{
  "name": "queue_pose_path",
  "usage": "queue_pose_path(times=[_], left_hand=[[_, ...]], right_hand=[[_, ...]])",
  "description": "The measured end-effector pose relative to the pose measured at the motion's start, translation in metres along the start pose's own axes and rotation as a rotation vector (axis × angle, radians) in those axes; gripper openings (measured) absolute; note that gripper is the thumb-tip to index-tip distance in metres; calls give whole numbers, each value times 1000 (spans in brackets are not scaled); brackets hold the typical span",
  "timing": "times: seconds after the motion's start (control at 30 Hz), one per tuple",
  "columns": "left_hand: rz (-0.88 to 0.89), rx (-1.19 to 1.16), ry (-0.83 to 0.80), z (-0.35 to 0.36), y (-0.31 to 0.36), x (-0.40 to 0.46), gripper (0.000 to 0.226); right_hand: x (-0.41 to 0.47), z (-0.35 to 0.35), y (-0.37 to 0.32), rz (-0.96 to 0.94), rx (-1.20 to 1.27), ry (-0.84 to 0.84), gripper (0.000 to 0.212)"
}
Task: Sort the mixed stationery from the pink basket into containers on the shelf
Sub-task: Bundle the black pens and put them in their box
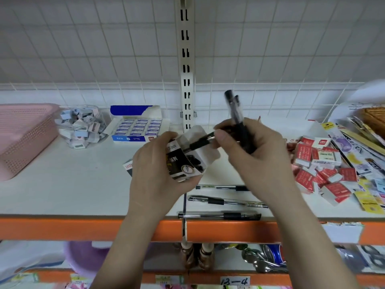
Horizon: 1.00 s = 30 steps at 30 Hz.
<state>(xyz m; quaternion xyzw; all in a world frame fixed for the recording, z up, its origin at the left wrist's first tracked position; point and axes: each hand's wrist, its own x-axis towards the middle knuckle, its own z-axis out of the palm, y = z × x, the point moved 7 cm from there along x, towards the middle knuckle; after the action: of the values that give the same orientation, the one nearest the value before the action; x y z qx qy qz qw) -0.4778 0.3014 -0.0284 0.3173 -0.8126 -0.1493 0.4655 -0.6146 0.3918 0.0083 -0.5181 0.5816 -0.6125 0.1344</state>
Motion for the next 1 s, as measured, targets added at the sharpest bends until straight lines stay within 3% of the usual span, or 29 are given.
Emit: queue_pose_path(times=[0.17, 0.33, 0.4, 0.63, 0.87, 1.0], left_hand=[[-42, -80, -45, 11, 5, 0, 57], [-65, -140, 15, 3, -2, -2, 68], [-72, -151, 26, 1, -3, -3, 71], [-14, -129, 16, 5, 5, -7, 68], [20, -114, 44, 4, 14, -10, 68], [-12, -122, 35, 6, 17, -13, 71]], right_hand=[[-4, 33, 5, -20, -136, -187, 22], [0, -6, 5, -40, 164, 206, 18], [-1, -23, 6, -28, 174, 340, 21], [-5, -41, -5, -81, 456, 425, 18], [-15, -20, -16, -165, 184, 298, 9], [-13, 8, -4, -80, -46, 16, 13]])
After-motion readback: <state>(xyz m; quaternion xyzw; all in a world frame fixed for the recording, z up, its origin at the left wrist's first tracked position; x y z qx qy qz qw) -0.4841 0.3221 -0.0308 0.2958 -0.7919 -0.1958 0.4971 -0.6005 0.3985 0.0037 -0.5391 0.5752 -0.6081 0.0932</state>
